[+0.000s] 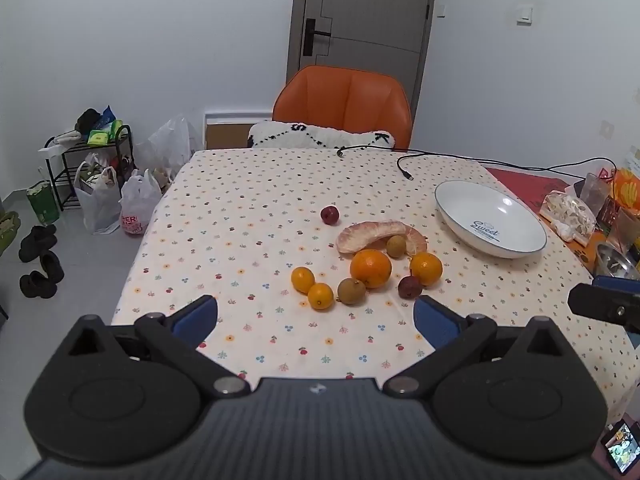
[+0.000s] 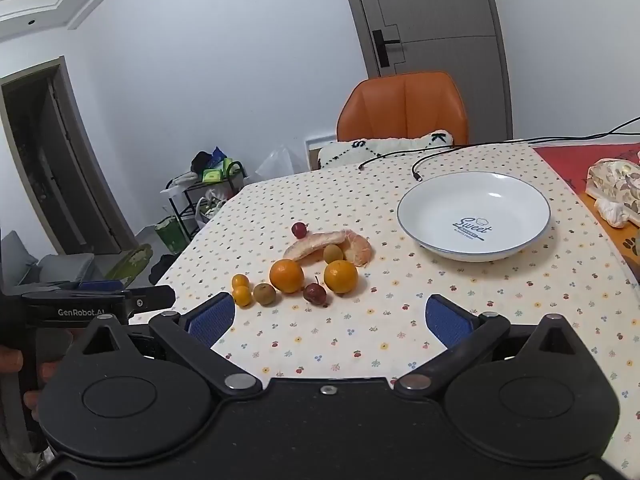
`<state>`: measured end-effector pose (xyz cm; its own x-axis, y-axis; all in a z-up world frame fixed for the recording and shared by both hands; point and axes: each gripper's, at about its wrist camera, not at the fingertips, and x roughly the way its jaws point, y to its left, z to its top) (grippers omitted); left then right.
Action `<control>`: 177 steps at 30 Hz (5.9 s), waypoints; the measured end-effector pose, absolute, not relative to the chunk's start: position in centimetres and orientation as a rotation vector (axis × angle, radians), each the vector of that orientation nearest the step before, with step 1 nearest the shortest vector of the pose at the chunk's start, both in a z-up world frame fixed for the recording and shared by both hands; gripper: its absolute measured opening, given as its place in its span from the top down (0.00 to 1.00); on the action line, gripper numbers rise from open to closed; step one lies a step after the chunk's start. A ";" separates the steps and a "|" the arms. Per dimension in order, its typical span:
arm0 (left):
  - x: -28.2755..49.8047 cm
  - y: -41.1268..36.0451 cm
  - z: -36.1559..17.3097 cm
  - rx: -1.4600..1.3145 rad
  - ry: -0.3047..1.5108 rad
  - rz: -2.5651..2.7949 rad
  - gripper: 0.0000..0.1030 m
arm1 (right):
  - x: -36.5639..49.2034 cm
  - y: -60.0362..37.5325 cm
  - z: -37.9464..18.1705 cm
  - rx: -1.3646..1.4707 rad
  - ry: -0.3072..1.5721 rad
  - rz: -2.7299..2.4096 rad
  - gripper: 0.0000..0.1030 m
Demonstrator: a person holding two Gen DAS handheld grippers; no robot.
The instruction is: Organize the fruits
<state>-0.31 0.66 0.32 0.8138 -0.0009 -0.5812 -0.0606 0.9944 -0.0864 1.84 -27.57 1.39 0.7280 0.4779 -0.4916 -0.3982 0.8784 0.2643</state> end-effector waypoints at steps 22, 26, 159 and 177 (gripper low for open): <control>-0.1 0.5 -0.6 -0.104 0.625 0.032 0.00 | 1.7 -27.2 1.1 0.099 0.603 0.489 0.00; -0.1 0.5 -0.6 -0.106 0.625 0.033 0.00 | 1.6 -27.1 1.0 0.096 0.611 0.487 0.00; 10.1 -2.6 -4.9 -0.175 0.601 -0.070 0.79 | 12.9 -27.0 -6.6 0.272 0.688 0.606 0.69; 11.0 -5.7 -4.5 -0.131 0.611 -0.108 0.79 | 12.5 -29.2 -5.6 0.289 0.592 0.612 0.68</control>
